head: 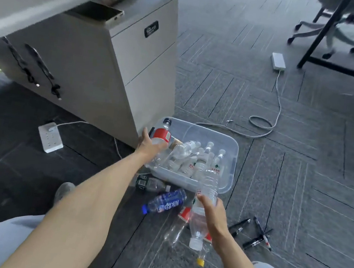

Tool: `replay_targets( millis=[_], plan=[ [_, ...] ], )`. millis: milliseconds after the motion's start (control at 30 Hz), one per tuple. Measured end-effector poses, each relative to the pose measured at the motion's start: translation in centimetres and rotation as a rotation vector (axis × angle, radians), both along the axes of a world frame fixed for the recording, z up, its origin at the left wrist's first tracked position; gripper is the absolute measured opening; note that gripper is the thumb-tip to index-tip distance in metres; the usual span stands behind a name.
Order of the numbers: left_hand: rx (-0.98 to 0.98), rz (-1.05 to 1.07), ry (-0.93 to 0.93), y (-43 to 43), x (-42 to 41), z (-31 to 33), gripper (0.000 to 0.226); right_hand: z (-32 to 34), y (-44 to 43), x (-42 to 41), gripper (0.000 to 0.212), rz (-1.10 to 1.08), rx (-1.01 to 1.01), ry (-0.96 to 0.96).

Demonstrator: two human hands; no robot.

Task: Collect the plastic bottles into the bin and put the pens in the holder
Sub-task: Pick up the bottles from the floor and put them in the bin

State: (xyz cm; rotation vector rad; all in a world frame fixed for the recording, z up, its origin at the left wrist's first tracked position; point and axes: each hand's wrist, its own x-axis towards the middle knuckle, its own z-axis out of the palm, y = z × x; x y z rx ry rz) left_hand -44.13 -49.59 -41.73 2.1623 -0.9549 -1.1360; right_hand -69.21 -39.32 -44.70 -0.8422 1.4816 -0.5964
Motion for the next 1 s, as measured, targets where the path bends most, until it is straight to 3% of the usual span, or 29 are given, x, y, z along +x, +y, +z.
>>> replay_targets(
  millis=[133, 367, 467, 700, 833, 1000],
  plan=[
    [-0.138, 0.021, -0.150, -0.3, 0.4, 0.2, 0.089, 0.7, -0.1, -0.1, 0.073, 0.033, -0.054, 0.034],
    [0.052, -0.079, -0.142, 5.9, -1.6, -3.3, 0.057, -0.6, -0.5, 0.4, 0.065, 0.025, 0.016, 0.120],
    [0.073, -0.139, -0.099, 8.0, -2.8, -3.4, 0.050, -0.3, -1.8, 1.1, 0.058, -0.010, 0.016, 0.070],
    [0.043, -0.213, -0.045, 9.7, -2.0, -0.9, 0.044, 2.4, -9.0, 2.0, 0.075, 0.061, 0.030, 0.026],
    [0.007, -0.173, -0.117, 9.3, 1.4, 1.5, 0.041, 4.5, -13.4, 2.8, 0.071, -0.002, 0.034, 0.059],
    [0.036, -0.137, -0.173, 10.8, 3.2, 2.4, 0.035, 3.1, -10.0, 3.3, 0.046, 0.190, 0.073, 0.236]
  ],
)
